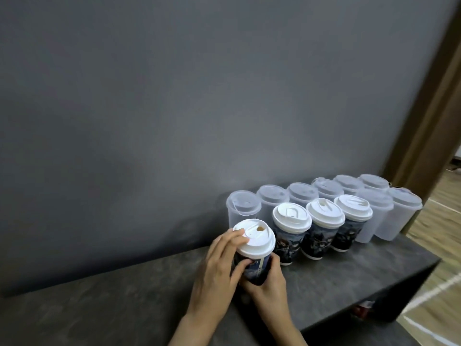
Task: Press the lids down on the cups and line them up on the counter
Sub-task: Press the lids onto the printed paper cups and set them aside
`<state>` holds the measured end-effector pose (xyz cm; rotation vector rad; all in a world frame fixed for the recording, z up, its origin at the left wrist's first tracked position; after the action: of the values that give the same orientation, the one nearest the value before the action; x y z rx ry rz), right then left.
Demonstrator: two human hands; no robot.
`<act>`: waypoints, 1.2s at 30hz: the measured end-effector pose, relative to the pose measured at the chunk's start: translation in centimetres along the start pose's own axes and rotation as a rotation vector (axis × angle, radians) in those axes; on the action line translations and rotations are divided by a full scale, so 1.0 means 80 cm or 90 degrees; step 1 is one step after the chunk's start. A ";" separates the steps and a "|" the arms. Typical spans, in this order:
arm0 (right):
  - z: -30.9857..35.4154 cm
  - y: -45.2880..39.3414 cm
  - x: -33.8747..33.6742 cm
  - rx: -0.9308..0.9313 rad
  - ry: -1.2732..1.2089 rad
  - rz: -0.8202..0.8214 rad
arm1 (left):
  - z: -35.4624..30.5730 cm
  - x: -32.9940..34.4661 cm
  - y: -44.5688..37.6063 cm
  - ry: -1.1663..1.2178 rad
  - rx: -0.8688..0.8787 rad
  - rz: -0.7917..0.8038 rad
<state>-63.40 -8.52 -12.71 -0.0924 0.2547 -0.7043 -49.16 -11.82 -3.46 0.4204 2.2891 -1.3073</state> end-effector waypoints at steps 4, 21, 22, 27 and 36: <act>-0.013 -0.017 -0.011 0.010 0.012 0.004 | -0.006 0.020 -0.012 -0.060 -0.007 -0.027; -0.020 -0.028 -0.013 -0.011 0.008 -0.019 | -0.007 0.055 -0.014 -0.164 -0.018 -0.108; -0.019 -0.028 -0.014 -0.011 0.012 -0.023 | -0.007 0.054 -0.013 -0.158 -0.016 -0.113; -0.012 -0.020 -0.019 -0.007 0.036 -0.040 | -0.011 0.044 -0.002 -0.135 -0.002 -0.137; 0.043 0.036 0.005 -0.323 0.234 -0.035 | 0.038 -0.055 0.080 -0.275 -0.142 -0.188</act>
<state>-60.41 -6.58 -9.93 -0.4566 0.7843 -0.6950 -41.69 -11.42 -7.06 -0.2632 2.1380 -1.1196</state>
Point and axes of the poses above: each hand's wrist, its own y-axis away from the middle knuckle, its own x-axis out of the palm, z = x × y, the point moved 6 cm from there along -y, towards the middle knuckle, and after that the axes turned 5 degrees about x, right-handed, at the moved point
